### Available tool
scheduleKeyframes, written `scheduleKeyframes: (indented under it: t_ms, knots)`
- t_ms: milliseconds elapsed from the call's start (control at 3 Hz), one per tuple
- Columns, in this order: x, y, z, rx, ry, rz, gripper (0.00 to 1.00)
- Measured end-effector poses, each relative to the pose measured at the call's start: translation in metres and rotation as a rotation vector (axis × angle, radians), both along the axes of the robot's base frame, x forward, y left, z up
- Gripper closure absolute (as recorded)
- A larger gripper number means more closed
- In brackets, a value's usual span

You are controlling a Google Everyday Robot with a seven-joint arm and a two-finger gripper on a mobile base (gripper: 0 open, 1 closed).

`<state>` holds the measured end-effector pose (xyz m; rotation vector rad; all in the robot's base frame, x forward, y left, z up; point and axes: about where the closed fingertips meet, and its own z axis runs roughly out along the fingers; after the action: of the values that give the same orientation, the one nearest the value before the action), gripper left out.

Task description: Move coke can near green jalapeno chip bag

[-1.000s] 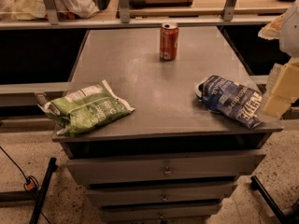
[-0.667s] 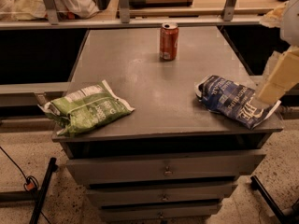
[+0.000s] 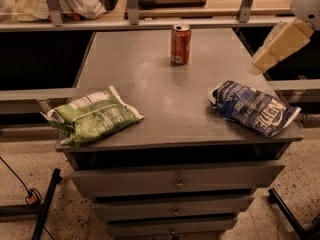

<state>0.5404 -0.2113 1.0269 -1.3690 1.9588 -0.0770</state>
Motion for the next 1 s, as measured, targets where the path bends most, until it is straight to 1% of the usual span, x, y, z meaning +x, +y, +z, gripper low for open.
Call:
scheduleKeyframes:
  t_ms: [333,667,1000]
  knots:
    - [0.043,0.01,0.003,0.113,-0.062,-0.012,0.0]
    - [0.079,0.022,0.002,0.18,-0.101,-0.051,0.0]
    - [0.111,0.036,-0.007,0.243,-0.124,-0.091,0.0]
